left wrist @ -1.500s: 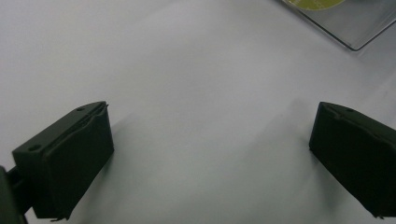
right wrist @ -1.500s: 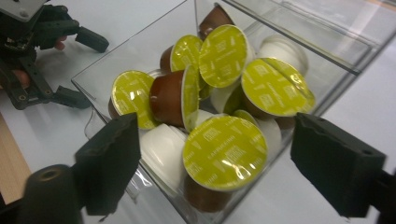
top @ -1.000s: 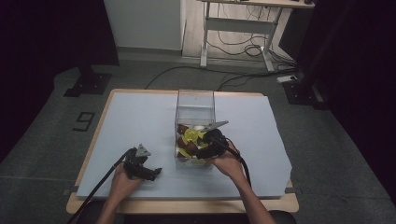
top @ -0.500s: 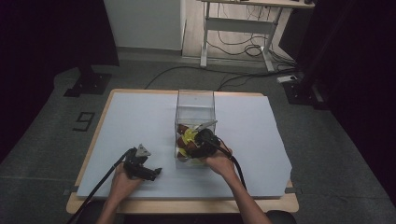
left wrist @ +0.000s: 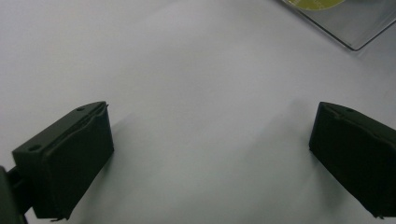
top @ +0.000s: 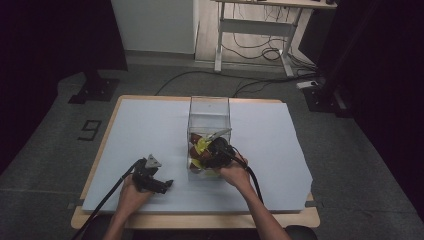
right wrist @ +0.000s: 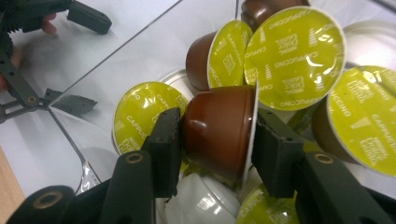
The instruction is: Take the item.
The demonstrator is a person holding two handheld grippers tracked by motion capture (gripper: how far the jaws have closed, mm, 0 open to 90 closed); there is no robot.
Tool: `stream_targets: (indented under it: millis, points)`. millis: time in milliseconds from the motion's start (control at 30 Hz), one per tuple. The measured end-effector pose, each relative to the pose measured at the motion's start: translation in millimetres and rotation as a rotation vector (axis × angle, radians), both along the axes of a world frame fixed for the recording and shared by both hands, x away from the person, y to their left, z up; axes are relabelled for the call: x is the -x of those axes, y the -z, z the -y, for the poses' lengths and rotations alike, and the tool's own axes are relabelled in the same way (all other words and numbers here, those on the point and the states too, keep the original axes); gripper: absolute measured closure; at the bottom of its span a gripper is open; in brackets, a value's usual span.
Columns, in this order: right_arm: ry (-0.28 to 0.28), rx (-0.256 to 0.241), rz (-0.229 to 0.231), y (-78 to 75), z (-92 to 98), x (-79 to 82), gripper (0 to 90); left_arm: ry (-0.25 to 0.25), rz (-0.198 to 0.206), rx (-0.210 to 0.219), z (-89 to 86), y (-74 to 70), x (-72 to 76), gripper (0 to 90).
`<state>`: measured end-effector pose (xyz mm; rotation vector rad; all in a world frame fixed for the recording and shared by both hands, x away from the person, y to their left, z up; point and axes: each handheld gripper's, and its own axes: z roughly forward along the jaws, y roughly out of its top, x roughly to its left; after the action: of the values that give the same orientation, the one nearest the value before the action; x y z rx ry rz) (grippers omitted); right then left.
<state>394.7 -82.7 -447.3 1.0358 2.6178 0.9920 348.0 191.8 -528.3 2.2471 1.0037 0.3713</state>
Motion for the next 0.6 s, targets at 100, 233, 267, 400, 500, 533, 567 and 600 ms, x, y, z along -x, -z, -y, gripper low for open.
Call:
stream_targets:
  millis: [100, 233, 267, 400, 500, 533, 567, 600]
  points:
    - [0.007, -0.004, 0.015, -2.6, 1.8, 0.7, 55.7, 0.0, 0.0, 0.0, 0.0, 0.0, 0.0, 0.0]
    - [0.002, -0.008, 0.03, -6.4, 3.2, 2.7, 55.7, 0.0, 0.0, 0.001, 0.0, 0.0, 0.0, 0.0]
    - [0.001, -0.009, 0.034, -7.7, 3.3, 3.6, 55.8, 0.0, 0.0, 0.0, 0.0, 0.0, 0.0, 0.0]
    - [-0.009, -0.017, 0.057, -14.9, 4.6, 7.8, 55.8, 0.0, 0.001, 0.0, 0.0, 0.0, 0.0, 0.0]
    - [-0.01, -0.017, 0.068, -17.5, 6.0, 8.7, 55.8, 0.0, 0.0, 0.001, 0.0, 0.1, 0.0, 0.0]
    - [-0.011, -0.019, 0.07, -19.0, 6.8, 9.2, 55.8, 0.0, 0.0, 0.001, 0.0, 0.1, 0.0, 0.0]
    - [-0.011, -0.02, 0.075, -20.2, 7.5, 9.6, 55.8, 0.0, 0.0, 0.001, 0.0, 0.1, 0.0, 0.0]
    - [-0.01, -0.02, 0.079, -21.4, 8.3, 10.0, 55.8, 0.0, 0.0, 0.001, 0.0, 0.1, 0.0, 0.0]
